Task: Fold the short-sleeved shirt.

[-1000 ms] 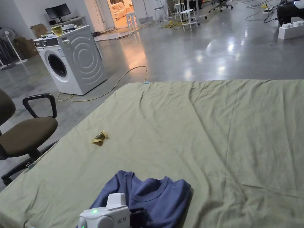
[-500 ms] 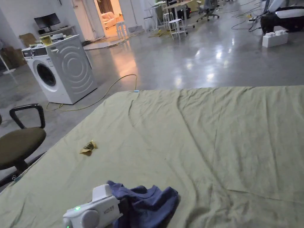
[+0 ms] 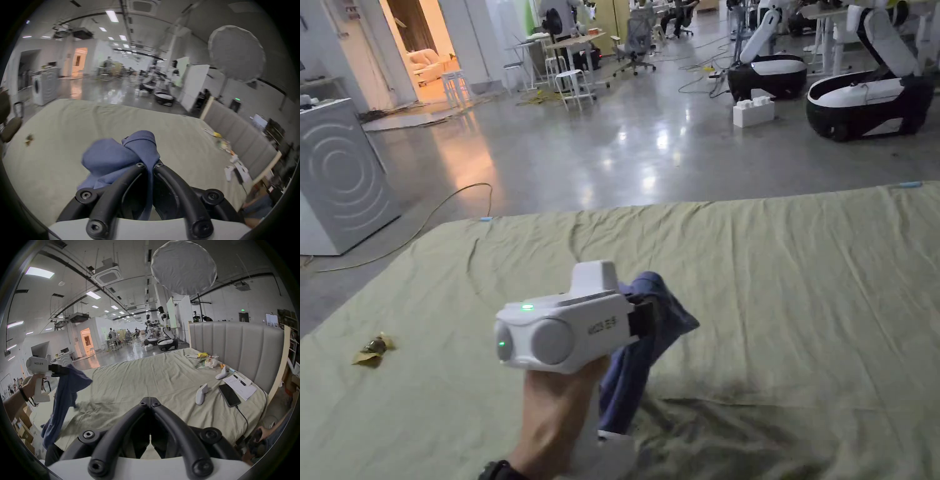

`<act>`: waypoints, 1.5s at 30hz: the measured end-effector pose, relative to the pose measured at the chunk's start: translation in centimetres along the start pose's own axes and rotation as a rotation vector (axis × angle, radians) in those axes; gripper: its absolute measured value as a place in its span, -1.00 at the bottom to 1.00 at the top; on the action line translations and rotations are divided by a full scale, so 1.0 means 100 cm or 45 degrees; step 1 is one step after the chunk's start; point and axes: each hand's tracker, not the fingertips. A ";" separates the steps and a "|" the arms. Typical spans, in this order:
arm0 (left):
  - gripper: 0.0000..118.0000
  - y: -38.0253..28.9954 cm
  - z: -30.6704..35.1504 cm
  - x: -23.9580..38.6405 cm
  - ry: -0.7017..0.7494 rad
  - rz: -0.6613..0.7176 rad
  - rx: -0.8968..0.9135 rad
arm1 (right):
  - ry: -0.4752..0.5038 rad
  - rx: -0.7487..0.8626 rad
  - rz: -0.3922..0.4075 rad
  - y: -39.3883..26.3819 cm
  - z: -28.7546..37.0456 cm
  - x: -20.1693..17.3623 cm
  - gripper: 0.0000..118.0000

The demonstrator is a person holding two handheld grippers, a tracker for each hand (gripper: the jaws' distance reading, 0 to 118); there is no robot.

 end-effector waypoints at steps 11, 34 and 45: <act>-0.92 -0.226 -0.095 0.263 -0.589 -0.441 -0.552 | -0.104 -0.042 0.019 -0.018 0.035 0.023 -1.00; 0.07 -0.128 0.240 0.067 0.415 -0.362 0.539 | 0.171 0.096 0.082 0.010 -0.008 -0.027 -0.99; -1.00 -0.147 0.276 0.060 0.528 -0.311 0.447 | 0.187 0.142 0.193 0.013 0.002 -0.042 -0.99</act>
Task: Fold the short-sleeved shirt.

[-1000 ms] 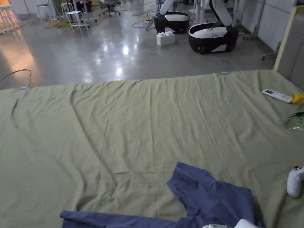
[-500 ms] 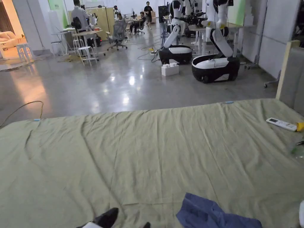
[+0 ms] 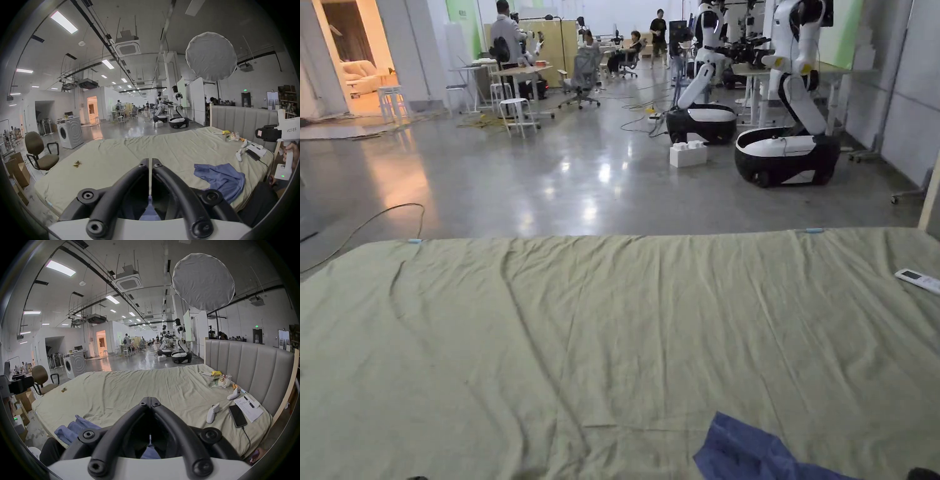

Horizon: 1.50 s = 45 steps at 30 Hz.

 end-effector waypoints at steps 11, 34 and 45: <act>-1.00 0.008 0.003 -0.012 0.004 0.081 0.007 | 0.001 0.015 0.024 0.003 0.004 -0.005 -0.99; -0.62 -0.082 -0.174 -0.051 -0.253 0.362 -0.639 | -0.023 -0.148 0.005 -0.031 -0.002 0.008 -1.00; 0.22 -0.155 -0.307 -0.048 -0.171 0.347 -1.081 | -0.079 -0.265 -0.035 -0.072 -0.004 0.037 -1.00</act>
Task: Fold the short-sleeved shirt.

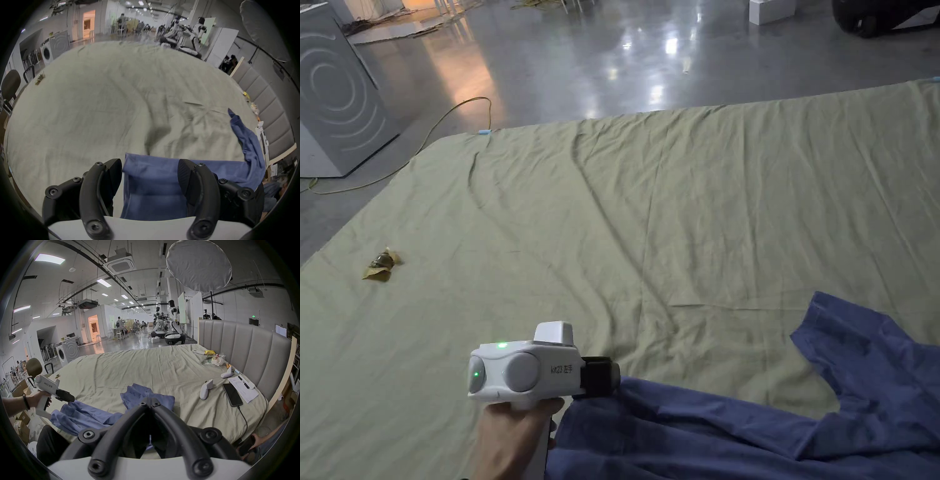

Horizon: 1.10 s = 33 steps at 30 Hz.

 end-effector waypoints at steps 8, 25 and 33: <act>-0.73 0.004 -0.026 0.031 0.132 -0.190 -0.156 | -0.011 -0.058 0.012 0.008 -0.010 -0.011 -1.00; -0.74 0.021 -0.043 0.040 0.147 -0.225 -0.379 | 0.177 -0.487 0.263 0.067 -0.226 0.032 0.40; -0.74 0.020 -0.038 0.040 0.136 -0.227 -0.375 | 0.241 -0.882 0.147 0.024 -0.324 0.052 0.32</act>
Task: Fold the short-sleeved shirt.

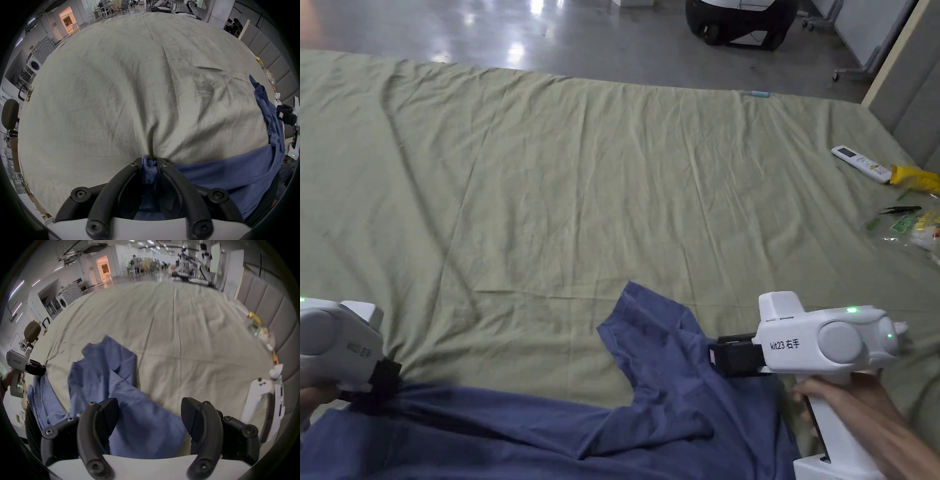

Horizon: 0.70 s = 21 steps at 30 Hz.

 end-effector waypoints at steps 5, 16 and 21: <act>-0.74 0.001 0.000 -0.003 -0.018 0.014 -0.002 | 0.163 0.007 -0.075 -0.011 0.000 0.006 -0.78; -0.76 -0.041 0.047 -0.028 -0.207 0.172 0.343 | 0.208 0.346 -0.123 -0.021 0.089 -0.007 -0.91; -0.77 -0.083 0.131 -0.039 -0.444 0.286 0.701 | 0.153 0.565 -0.067 -0.030 0.168 -0.015 -0.98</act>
